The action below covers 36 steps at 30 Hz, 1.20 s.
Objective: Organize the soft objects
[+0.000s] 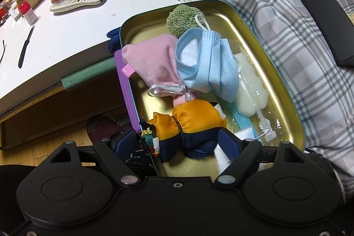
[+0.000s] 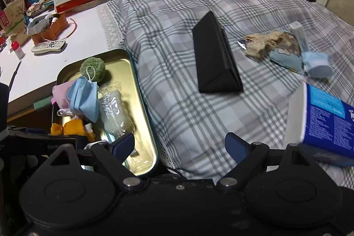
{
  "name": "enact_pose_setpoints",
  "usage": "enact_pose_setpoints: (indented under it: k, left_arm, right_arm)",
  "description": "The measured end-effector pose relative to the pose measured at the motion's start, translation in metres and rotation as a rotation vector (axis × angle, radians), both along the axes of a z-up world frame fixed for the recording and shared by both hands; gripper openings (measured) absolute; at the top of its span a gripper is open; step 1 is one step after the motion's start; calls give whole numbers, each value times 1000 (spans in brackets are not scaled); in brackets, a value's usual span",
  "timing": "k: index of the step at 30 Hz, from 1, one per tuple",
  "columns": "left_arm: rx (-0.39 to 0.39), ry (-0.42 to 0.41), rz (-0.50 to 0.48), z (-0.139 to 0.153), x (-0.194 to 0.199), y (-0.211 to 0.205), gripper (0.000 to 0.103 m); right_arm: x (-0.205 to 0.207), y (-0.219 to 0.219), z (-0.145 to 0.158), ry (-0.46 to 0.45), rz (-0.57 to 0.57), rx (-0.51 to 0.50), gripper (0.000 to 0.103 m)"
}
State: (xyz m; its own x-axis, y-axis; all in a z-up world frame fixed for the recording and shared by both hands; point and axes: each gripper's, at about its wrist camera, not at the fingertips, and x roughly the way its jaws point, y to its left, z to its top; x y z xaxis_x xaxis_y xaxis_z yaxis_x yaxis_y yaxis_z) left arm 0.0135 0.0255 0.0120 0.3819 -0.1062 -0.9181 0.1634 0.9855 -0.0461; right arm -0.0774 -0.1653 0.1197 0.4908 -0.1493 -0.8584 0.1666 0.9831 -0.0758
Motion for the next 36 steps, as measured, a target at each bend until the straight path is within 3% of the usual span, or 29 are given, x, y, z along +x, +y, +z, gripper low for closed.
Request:
enact_pose_setpoints:
  k: [14,17,26,36]
  left_arm:
    - [-58,-73,-56,21,-11,-11,78]
    - [-73,-104,-60,31,-13,-17,85]
    - [-64,-147,-165,62,-11,-69,88]
    - [-58,-209,-313,106,-3,-145,90]
  right_arm:
    - [-36,-64,20,-60,-145,0,89]
    - [-45,-89,28,-81,-210,-9,89]
    - [-55,-170,47,-157,-458,-33,91]
    - [-37,-253,42,-186,-815,-9,93]
